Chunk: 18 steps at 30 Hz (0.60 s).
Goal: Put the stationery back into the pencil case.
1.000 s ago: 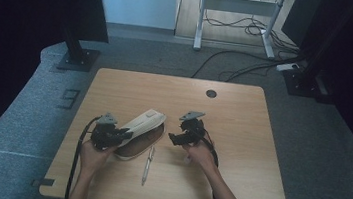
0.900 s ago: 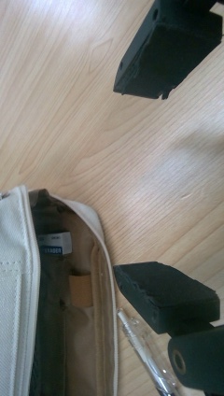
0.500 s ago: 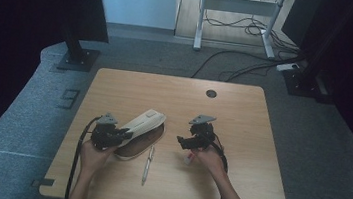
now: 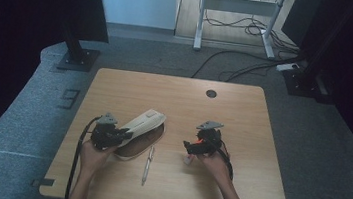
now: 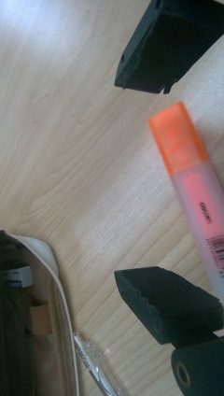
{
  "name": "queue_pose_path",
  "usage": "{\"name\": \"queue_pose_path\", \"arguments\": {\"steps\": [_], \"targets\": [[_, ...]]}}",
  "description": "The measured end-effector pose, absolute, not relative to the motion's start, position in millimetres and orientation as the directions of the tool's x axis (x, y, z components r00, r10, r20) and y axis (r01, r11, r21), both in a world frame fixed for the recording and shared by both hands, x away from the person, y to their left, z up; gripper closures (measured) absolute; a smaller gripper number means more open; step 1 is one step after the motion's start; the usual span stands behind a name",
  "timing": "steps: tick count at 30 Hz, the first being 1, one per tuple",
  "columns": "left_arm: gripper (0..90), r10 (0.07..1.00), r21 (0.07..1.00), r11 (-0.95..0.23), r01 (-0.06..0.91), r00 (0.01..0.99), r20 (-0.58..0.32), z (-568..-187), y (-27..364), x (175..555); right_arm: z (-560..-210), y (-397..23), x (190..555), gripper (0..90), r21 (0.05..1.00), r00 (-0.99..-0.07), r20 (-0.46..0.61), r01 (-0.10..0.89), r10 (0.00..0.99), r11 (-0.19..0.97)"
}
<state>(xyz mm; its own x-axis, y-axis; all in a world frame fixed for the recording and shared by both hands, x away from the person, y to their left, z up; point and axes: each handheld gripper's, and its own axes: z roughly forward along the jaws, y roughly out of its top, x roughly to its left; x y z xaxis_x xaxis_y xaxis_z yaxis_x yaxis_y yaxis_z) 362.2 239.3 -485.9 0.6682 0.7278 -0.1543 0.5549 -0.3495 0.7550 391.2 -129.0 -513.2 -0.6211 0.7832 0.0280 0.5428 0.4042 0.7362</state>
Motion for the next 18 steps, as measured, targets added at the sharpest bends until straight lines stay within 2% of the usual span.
{"name": "queue_pose_path", "arguments": {"steps": [18], "targets": [[74.8, 0.726, 0.754, -0.354, 0.553, 0.671, -0.151, -486.3, 238.8, 362.2, -539.9, -128.5, 372.6, 5.7, 0.700, -0.596, 0.004, 0.575, 0.803, 0.423]]}}
